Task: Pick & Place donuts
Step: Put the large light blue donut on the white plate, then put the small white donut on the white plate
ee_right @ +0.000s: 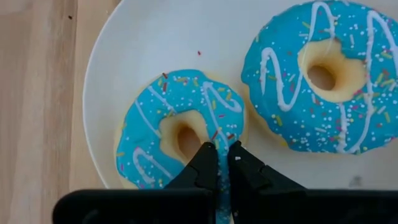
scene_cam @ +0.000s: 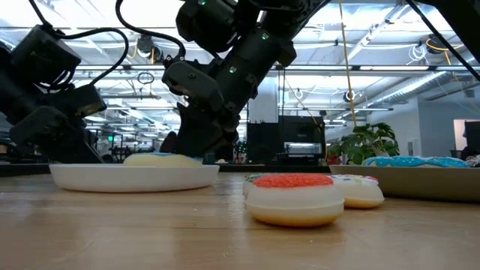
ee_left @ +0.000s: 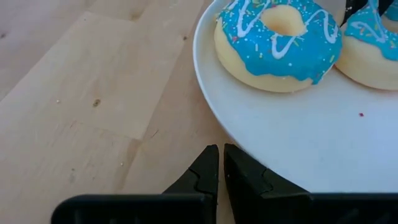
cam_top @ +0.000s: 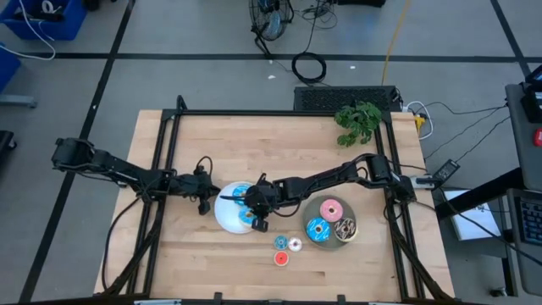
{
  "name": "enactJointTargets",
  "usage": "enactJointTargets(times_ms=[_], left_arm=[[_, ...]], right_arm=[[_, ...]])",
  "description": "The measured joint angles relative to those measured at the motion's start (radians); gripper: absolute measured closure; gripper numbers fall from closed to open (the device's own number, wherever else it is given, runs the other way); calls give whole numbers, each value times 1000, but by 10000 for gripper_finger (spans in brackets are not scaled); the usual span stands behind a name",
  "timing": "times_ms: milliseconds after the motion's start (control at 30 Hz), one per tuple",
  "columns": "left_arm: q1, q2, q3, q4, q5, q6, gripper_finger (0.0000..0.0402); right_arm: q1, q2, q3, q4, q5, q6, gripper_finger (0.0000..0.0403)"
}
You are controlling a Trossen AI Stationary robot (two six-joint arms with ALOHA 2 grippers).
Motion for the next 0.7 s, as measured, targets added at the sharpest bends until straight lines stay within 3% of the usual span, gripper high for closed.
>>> enactJointTargets(times_ms=[200, 700], left_arm=[[0, 0, 0, 0, 0, 0, 371], [1, 0, 0, -1, -1, 0, 371]], right_arm=[[3, 0, 0, -2, 0, -21, 366], [4, -20, 0, -6, 1, -29, 235]])
